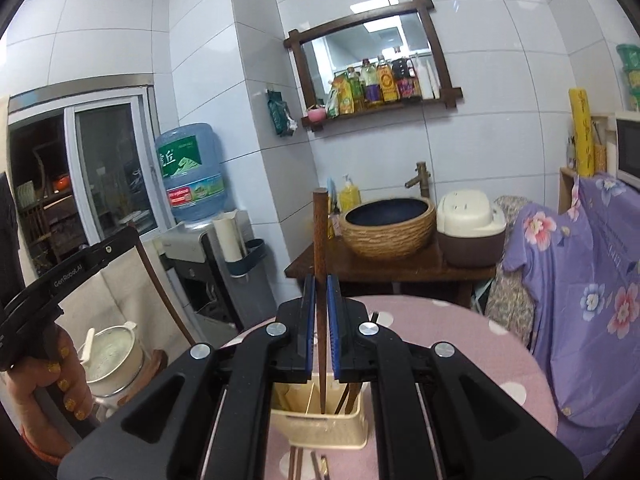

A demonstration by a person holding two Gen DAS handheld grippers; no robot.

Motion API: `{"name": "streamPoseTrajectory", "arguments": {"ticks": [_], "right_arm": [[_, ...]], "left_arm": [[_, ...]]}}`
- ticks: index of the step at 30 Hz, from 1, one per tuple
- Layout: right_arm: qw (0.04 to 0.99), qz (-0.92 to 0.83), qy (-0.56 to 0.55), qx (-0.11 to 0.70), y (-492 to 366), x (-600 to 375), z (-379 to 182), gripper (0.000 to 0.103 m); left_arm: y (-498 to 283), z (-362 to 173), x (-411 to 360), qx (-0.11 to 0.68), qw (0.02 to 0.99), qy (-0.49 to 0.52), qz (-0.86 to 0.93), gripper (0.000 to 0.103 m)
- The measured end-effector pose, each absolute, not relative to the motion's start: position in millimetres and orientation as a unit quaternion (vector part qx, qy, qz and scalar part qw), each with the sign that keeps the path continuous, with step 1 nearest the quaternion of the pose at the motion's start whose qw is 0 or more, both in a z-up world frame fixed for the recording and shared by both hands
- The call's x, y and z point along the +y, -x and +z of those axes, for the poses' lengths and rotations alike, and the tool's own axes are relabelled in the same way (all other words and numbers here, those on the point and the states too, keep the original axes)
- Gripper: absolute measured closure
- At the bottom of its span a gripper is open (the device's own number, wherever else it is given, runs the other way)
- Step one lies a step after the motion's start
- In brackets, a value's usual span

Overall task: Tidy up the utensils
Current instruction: 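Lift both brown chopsticks, carry them over the basket and lower them inside, then open both tools to release the brown chopsticks into the basket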

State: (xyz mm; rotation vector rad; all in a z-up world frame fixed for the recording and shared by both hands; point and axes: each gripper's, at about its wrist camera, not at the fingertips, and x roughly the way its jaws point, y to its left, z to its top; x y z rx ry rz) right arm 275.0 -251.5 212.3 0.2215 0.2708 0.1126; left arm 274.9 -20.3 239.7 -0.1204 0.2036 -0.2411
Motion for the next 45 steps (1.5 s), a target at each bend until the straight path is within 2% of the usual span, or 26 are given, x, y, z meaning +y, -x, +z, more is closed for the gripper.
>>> {"name": "streamPoseTrajectory", "arguments": {"ticks": [4, 18, 21, 23, 31, 32, 33, 35, 38, 40, 42, 45], "right_arm": [[0.982, 0.044, -0.11, 0.148, -296, -248, 196, 0.096], [0.968, 0.039, -0.101, 0.226, -325, -235, 110, 0.096], [0.967, 0.039, -0.099, 0.232, -325, -233, 99, 0.096], [0.966, 0.039, -0.095, 0.237, -325, -232, 95, 0.101], [0.964, 0.044, -0.109, 0.237, -323, -235, 85, 0.101], [0.965, 0.045, -0.109, 0.235, -320, -235, 84, 0.101], [0.966, 0.045, -0.107, 0.231, -316, -234, 84, 0.101], [0.968, 0.049, -0.101, 0.224, -307, -232, 83, 0.1], [0.969, 0.061, -0.098, 0.22, -292, -232, 81, 0.099], [0.967, 0.067, -0.101, 0.226, -283, -236, 76, 0.09], [0.966, 0.066, -0.109, 0.226, -274, -242, 72, 0.056], [0.966, 0.049, -0.092, 0.237, -260, -246, 59, 0.055]], "left_arm": [[-292, 220, -32, 0.103, 0.987, 0.062, -0.11, 0.095], [-314, 128, -41, 0.193, 0.974, 0.05, -0.111, 0.095], [-317, 116, -41, 0.208, 0.971, 0.052, -0.11, 0.095], [-320, 108, -41, 0.216, 0.969, 0.051, -0.109, 0.095], [-314, 109, -40, 0.214, 0.968, 0.048, -0.123, 0.094], [-311, 108, -40, 0.212, 0.968, 0.047, -0.124, 0.086], [-306, 108, -39, 0.208, 0.969, 0.047, -0.125, 0.069], [-295, 107, -35, 0.198, 0.97, 0.056, -0.129, 0.046], [-280, 104, -31, 0.195, 0.971, 0.054, -0.13, 0.046], [-270, 100, -27, 0.198, 0.971, 0.048, -0.128, 0.045], [-260, 92, -18, 0.207, 0.969, 0.052, -0.128, 0.042], [-250, 73, -5, 0.235, 0.963, 0.055, -0.121, 0.042]]}}
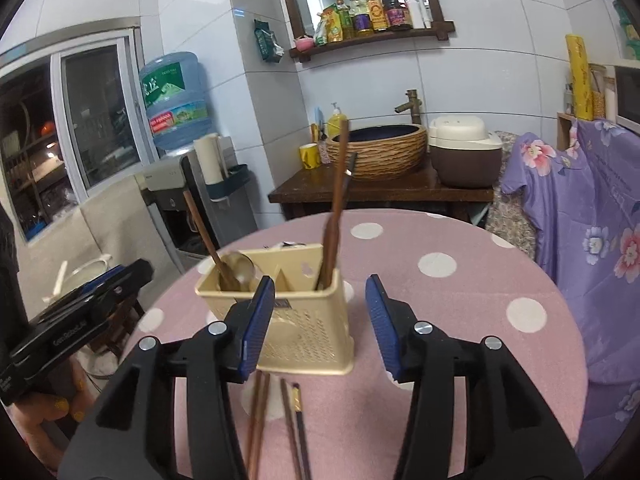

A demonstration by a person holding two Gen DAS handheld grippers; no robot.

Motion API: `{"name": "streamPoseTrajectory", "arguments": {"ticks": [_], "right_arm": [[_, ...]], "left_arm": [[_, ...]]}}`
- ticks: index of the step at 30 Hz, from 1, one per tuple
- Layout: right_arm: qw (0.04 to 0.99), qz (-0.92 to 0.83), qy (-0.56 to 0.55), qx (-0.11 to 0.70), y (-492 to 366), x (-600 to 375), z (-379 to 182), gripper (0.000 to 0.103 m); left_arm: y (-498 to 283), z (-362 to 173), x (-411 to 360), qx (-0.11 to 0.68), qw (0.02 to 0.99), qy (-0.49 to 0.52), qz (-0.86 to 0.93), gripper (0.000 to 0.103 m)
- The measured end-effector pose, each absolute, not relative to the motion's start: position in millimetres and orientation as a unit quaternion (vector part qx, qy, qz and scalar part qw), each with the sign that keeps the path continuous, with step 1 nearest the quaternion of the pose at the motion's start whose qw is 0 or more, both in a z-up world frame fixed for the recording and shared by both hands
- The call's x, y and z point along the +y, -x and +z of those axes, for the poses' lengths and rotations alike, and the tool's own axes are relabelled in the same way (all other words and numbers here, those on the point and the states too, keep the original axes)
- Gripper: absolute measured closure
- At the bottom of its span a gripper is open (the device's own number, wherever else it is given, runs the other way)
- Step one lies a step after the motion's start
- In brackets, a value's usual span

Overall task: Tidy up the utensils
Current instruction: 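Open both tools to release the brown chopsticks into the basket, then move both tools back to the remaining chopsticks, right tool over the black gold-tipped chopstick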

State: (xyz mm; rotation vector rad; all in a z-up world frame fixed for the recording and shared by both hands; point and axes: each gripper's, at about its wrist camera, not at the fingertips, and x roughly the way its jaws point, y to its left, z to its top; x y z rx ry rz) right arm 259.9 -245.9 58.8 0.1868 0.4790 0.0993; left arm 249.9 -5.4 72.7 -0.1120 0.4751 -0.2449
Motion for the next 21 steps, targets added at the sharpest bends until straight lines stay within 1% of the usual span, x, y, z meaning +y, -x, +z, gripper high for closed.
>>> {"name": "streamPoseTrajectory", "arguments": {"ticks": [4, 9, 14, 21], "right_arm": [[0.955, 0.06, -0.097, 0.274, -254, -250, 33, 0.055], [0.934, 0.072, -0.084, 0.34, -252, -241, -16, 0.055], [0.912, 0.091, -0.053, 0.397, -252, -223, -58, 0.055], [0.892, 0.118, -0.024, 0.437, -263, -206, -84, 0.055]], "left_arm": [[-241, 33, 3, 0.285, 0.951, 0.046, -0.113, 0.042], [-232, -14, 2, 0.35, 0.928, 0.04, -0.119, 0.047], [-224, -39, 0, 0.379, 0.917, 0.037, -0.117, 0.05], [-220, -56, -6, 0.402, 0.908, 0.022, -0.12, 0.051]]}}
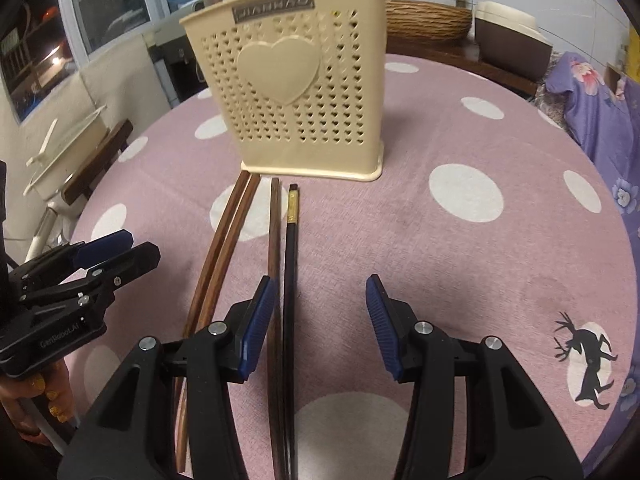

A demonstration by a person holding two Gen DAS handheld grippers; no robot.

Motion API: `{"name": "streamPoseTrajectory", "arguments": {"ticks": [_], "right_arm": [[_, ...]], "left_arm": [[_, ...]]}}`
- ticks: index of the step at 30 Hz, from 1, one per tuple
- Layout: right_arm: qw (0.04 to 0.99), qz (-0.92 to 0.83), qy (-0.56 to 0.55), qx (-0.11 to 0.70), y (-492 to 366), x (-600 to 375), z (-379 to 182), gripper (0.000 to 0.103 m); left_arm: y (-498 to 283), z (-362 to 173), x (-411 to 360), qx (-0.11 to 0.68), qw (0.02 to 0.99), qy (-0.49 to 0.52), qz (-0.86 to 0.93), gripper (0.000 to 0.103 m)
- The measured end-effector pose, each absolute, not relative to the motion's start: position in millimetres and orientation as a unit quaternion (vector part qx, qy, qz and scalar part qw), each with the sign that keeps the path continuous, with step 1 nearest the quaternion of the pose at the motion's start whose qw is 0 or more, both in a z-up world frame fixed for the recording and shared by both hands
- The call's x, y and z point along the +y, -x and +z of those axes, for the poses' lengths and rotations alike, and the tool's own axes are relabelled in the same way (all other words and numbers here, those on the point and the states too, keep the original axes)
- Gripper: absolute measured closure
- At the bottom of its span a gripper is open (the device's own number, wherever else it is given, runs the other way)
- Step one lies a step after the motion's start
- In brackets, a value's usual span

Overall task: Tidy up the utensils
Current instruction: 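Move both tools back to the remaining chopsticks, right tool over the black gold-tipped chopstick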

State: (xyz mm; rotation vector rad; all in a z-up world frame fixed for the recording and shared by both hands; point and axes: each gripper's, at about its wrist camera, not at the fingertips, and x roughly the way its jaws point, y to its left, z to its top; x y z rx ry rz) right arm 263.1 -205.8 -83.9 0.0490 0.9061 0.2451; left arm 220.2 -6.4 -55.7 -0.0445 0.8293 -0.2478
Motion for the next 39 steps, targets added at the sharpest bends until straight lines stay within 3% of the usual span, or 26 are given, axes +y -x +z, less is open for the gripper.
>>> {"name": "streamPoseTrajectory", "arguments": {"ticks": [14, 20, 39], "right_arm": [[0.877, 0.125, 0.023, 0.464, -281, -181, -91, 0.066], [0.877, 0.108, 0.037, 0.467, -282, -184, -91, 0.076], [0.883, 0.092, 0.009, 0.46, -267, -207, -93, 0.076]], "left_arm": [[-220, -63, -12, 0.414, 0.901, 0.011, -0.128, 0.051], [-222, -63, -16, 0.417, 0.899, 0.004, -0.132, 0.051], [-241, -69, -47, 0.432, 0.893, -0.036, -0.121, 0.058]]}}
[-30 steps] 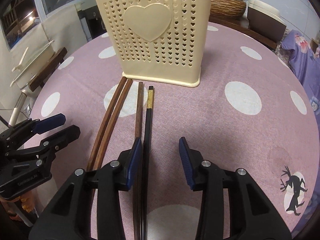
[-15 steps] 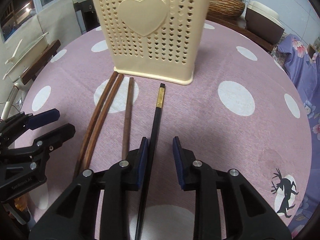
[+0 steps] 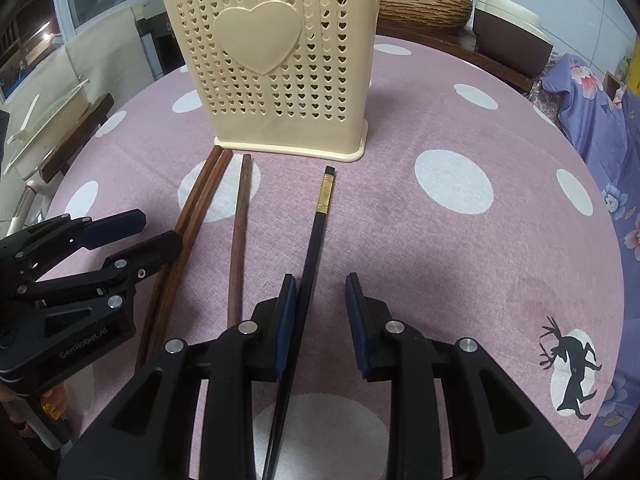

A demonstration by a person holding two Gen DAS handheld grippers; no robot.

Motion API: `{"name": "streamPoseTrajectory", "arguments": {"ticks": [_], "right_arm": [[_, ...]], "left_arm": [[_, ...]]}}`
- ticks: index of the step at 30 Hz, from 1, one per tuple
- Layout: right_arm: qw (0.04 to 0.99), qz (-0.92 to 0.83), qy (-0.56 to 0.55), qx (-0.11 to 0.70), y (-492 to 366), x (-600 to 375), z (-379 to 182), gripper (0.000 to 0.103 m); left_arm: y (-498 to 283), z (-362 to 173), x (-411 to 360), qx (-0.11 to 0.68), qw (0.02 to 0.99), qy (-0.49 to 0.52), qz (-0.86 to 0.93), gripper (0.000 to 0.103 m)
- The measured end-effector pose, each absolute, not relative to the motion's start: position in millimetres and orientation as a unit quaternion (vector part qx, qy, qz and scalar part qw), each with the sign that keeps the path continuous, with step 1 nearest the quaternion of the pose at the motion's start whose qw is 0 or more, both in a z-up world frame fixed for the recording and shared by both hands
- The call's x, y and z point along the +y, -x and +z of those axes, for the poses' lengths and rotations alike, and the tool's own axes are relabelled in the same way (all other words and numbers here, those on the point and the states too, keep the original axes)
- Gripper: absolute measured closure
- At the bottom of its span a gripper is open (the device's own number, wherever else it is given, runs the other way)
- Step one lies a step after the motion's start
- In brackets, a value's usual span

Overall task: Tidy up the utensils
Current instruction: 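Move both tools back to the remaining chopsticks, right tool over the black gold-tipped chopstick, then close the right tool on the black gold-tipped chopstick while the left tool closes on a brown chopstick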

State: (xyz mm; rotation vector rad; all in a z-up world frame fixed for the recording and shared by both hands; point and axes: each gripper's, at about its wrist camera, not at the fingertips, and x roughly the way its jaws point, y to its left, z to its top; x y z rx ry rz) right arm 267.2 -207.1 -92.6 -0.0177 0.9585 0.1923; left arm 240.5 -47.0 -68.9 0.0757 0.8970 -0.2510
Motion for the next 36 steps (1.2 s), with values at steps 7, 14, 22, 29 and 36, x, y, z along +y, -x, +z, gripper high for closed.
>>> {"name": "streamPoseTrajectory", "arguments": {"ticks": [7, 14, 22, 29, 36], "right_arm": [[0.884, 0.088, 0.005, 0.46, -266, -208, -93, 0.076], [0.881, 0.07, -0.012, 0.468, -276, -206, -92, 0.076], [0.881, 0.054, -0.016, 0.469, -298, -199, -92, 0.076], [0.886, 0.037, -0.014, 0.461, -314, -194, -92, 0.085], [0.891, 0.04, -0.019, 0.451, -316, -198, -93, 0.094]], "left_arm": [[-239, -69, -39, 0.435, 0.893, -0.031, -0.115, 0.058], [-258, -70, -50, 0.436, 0.892, -0.047, -0.106, 0.058], [-281, -70, -52, 0.436, 0.894, -0.051, -0.089, 0.075], [-286, -70, -58, 0.432, 0.895, -0.058, -0.092, 0.09], [-287, -70, -53, 0.427, 0.898, -0.042, -0.099, 0.093]]}}
